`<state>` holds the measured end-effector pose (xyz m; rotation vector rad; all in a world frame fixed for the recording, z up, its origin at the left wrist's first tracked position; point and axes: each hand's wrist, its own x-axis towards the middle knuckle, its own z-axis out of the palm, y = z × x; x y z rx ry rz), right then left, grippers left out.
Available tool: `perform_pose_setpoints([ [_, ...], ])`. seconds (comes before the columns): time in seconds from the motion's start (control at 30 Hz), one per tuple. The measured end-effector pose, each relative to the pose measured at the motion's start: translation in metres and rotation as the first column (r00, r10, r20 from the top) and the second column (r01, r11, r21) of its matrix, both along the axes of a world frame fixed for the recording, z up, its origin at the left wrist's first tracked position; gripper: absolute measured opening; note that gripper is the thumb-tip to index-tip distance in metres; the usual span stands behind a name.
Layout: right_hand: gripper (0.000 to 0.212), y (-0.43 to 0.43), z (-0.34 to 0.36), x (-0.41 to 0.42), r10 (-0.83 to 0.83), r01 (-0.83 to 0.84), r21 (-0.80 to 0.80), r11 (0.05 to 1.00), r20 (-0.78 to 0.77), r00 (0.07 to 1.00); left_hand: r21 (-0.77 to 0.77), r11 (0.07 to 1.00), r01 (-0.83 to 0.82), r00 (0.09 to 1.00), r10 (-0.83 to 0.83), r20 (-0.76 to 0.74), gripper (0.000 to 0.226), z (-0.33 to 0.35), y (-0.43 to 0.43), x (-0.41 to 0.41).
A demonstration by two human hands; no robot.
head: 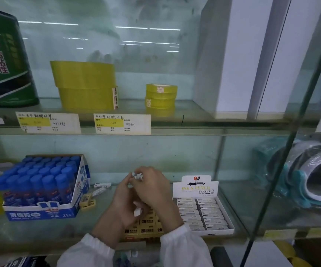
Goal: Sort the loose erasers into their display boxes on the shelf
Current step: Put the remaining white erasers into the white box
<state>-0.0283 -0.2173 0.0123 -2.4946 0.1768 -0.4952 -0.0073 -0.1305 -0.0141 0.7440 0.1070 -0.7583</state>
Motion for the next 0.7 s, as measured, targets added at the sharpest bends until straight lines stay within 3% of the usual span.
perform_pose_setpoints([
  [0.1,0.034,0.000,-0.012,0.011,0.067,-0.069,0.059,0.996,0.039,0.997,-0.016,0.998,-0.063,0.998,0.063,0.006,0.041,-0.001,0.000,0.003],
  [0.27,0.030,0.001,-0.015,0.013,-0.009,-0.004,0.089,0.996,0.153,0.988,-0.036,0.998,-0.044,0.999,0.045,0.028,0.040,0.000,-0.001,0.004],
  [0.33,0.030,0.000,-0.008,0.004,-0.066,0.021,0.186,0.982,0.242,0.968,-0.054,0.998,-0.022,0.999,0.024,0.038,0.039,-0.001,-0.001,0.005],
  [0.4,0.027,-0.009,-0.004,-0.012,-0.138,0.002,0.400,0.917,0.311,0.940,-0.065,0.998,-0.016,0.999,0.020,0.049,0.027,-0.002,-0.001,0.009],
  [0.47,0.028,-0.026,-0.009,-0.030,-0.241,0.028,0.656,0.754,0.236,0.941,-0.055,0.998,-0.027,0.998,0.030,0.062,0.018,-0.006,-0.002,0.018],
  [0.57,0.019,-0.061,-0.017,-0.056,-0.272,0.032,0.898,0.439,0.098,0.957,-0.059,0.998,0.013,0.996,-0.008,0.085,0.019,-0.009,-0.010,0.020],
  [0.63,0.009,-0.082,-0.022,-0.067,-0.211,-0.056,0.992,0.111,0.078,0.974,-0.061,0.997,0.048,0.993,-0.041,0.112,0.022,-0.011,-0.017,0.016],
  [0.67,0.013,-0.091,-0.022,-0.072,-0.189,-0.071,0.997,-0.003,0.069,0.980,-0.062,0.996,0.059,0.991,-0.051,0.125,0.024,-0.013,-0.019,0.014],
  [0.7,0.018,-0.097,-0.023,-0.076,-0.168,-0.068,0.996,-0.054,0.059,0.984,-0.064,0.996,0.059,0.989,-0.049,0.138,0.026,-0.015,-0.020,0.013],
])
